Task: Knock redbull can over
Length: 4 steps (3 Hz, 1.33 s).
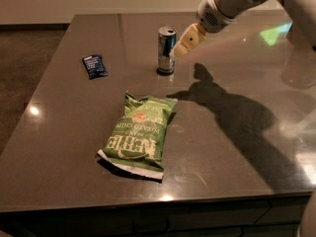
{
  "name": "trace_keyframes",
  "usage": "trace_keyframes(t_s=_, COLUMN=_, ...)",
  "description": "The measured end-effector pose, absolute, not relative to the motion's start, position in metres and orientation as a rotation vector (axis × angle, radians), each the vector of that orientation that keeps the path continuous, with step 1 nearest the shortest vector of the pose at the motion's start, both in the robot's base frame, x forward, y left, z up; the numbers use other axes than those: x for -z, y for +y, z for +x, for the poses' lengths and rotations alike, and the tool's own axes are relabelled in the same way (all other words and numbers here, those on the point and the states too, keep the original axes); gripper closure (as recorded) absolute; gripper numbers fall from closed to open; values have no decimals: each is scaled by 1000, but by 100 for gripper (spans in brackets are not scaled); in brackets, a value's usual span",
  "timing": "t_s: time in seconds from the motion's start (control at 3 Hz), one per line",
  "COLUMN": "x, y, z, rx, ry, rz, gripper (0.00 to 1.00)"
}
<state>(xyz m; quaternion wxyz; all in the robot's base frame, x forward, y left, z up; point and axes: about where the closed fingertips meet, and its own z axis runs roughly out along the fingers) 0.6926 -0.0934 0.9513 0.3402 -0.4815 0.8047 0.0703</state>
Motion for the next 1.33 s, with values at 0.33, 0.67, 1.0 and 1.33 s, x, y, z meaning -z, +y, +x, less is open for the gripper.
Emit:
trace_keyframes(t_s=0.33, x=-941, y=-73, z=710, rx=-230, ry=2070, rz=-1214, gripper=0)
trace_keyframes(t_s=0.67, x=-932, y=-54, z=722, rx=-275, ry=2039, rz=-1190, gripper=0)
trace_keyframes(t_s=1.0, x=-927, y=-40, z=728, rx=-317, ry=2014, rz=-1179, gripper=11)
trace_keyframes(t_s=1.33, x=-925, y=-34, z=731, rx=-354, ry=2001, rz=-1173, gripper=33)
